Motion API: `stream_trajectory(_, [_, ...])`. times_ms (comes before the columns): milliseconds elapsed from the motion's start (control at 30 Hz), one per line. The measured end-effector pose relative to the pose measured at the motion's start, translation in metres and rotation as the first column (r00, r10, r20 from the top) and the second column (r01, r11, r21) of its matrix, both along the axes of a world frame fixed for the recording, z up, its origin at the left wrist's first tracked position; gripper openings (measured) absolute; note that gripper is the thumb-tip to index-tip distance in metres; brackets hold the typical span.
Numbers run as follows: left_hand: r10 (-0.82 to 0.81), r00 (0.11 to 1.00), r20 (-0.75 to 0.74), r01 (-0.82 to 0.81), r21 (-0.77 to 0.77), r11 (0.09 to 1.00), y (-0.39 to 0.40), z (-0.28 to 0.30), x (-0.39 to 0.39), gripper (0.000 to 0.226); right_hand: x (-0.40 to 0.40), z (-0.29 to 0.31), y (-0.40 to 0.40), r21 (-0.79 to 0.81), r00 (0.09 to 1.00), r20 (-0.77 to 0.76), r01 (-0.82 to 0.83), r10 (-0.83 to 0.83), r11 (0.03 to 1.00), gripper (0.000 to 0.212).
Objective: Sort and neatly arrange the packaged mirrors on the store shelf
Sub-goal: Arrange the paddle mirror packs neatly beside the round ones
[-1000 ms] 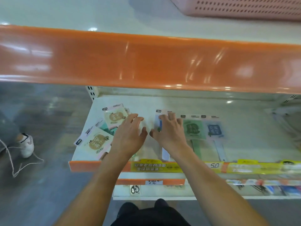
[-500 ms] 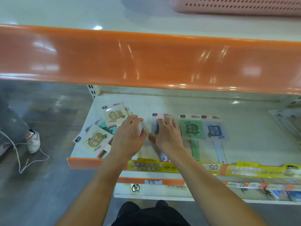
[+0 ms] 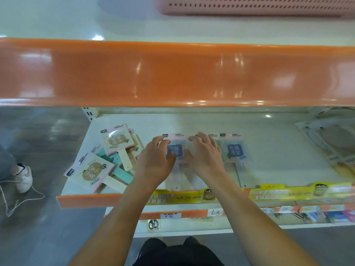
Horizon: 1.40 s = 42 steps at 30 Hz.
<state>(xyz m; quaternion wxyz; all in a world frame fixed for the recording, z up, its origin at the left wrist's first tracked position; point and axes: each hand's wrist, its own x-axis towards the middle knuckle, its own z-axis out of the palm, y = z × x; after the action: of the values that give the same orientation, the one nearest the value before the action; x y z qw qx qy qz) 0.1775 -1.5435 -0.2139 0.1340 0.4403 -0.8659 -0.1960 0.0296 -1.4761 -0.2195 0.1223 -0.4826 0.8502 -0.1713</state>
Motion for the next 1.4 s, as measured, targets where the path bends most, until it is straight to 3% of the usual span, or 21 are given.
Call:
stream_trajectory(233, [-0.089,0.994,0.068,0.087,0.035,0.996,0.019,-0.01,-0.043,0.046,-0.046,0.002,0.033,0.019,0.992,-0.02,0.124,-0.124,0.992,0.047])
stream_trajectory(367, [-0.058,0.993,0.107,0.056,0.029,0.998,0.027,-0.015,-0.051,0.047,-0.063,-0.007,0.046,0.049,0.988,-0.041,0.148,-0.146,0.988,0.044])
stream_trajectory(800, [-0.033,0.995,0.093,0.031,0.025,0.999,0.035,-0.024,-0.051,0.046,-0.066,-0.022,0.056,0.005,0.99,-0.106,0.096,-0.095,0.995,0.031])
stream_trajectory(1400, [-0.047,0.995,0.094,0.044,0.034,0.998,0.031,-0.018,-0.031,0.05,-0.025,-0.028,0.035,0.037,0.994,-0.098,0.053,-0.049,0.998,0.035])
